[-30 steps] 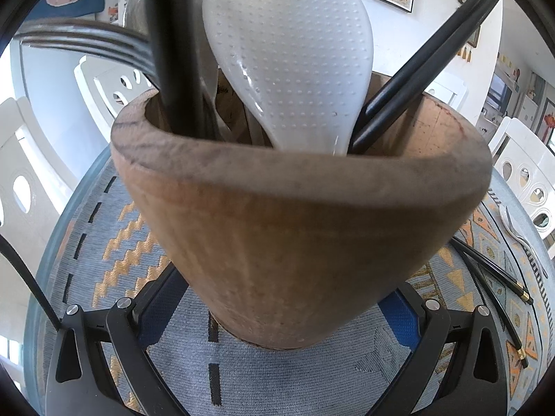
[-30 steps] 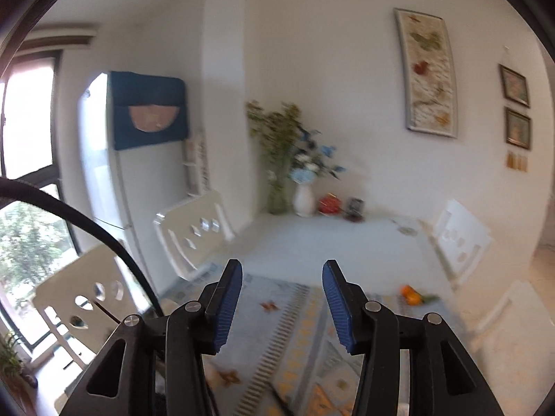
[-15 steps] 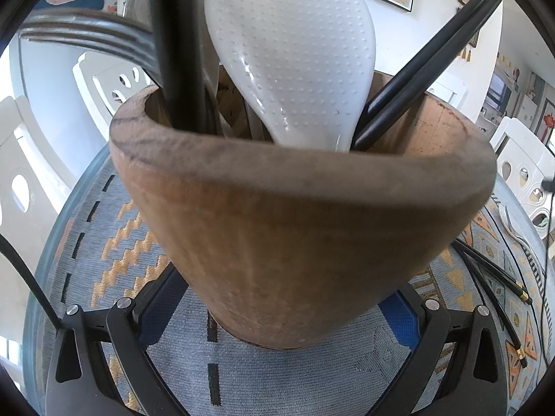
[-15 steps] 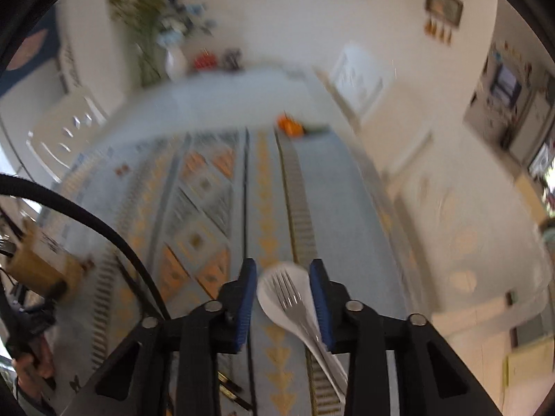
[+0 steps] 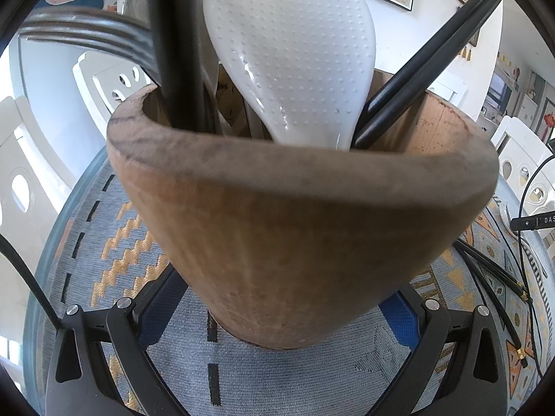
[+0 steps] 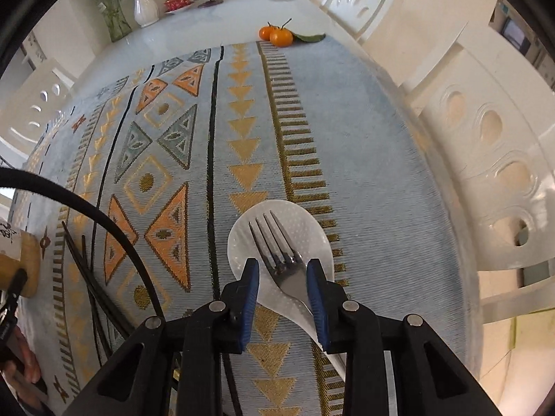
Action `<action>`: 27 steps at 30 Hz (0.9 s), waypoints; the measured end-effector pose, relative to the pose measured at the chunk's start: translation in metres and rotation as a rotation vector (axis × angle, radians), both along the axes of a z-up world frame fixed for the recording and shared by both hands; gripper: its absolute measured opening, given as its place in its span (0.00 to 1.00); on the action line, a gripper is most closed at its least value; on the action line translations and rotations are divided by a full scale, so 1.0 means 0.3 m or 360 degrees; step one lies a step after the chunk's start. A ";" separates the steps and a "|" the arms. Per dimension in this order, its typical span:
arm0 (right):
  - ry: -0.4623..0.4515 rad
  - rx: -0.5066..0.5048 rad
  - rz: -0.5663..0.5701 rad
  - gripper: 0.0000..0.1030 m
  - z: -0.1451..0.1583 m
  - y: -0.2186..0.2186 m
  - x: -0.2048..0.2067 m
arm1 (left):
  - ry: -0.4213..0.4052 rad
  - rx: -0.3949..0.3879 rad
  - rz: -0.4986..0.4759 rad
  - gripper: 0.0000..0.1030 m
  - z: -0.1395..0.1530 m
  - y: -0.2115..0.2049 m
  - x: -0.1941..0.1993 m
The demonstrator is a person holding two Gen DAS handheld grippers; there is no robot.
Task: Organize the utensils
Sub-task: 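Close the right tool on the white plastic spoon lying under a fork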
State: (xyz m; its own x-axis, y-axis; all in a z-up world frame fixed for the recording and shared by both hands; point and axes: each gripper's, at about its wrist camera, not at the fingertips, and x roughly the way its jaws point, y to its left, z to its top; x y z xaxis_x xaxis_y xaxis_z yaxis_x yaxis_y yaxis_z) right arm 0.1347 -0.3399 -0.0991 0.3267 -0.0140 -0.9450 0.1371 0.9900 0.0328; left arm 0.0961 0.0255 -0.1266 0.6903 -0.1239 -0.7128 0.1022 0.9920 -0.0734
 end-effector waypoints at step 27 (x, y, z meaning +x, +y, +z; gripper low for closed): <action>0.0077 0.0267 0.0178 0.00 0.003 0.048 0.046 | 0.0000 -0.0001 0.0000 0.99 0.000 -0.002 -0.001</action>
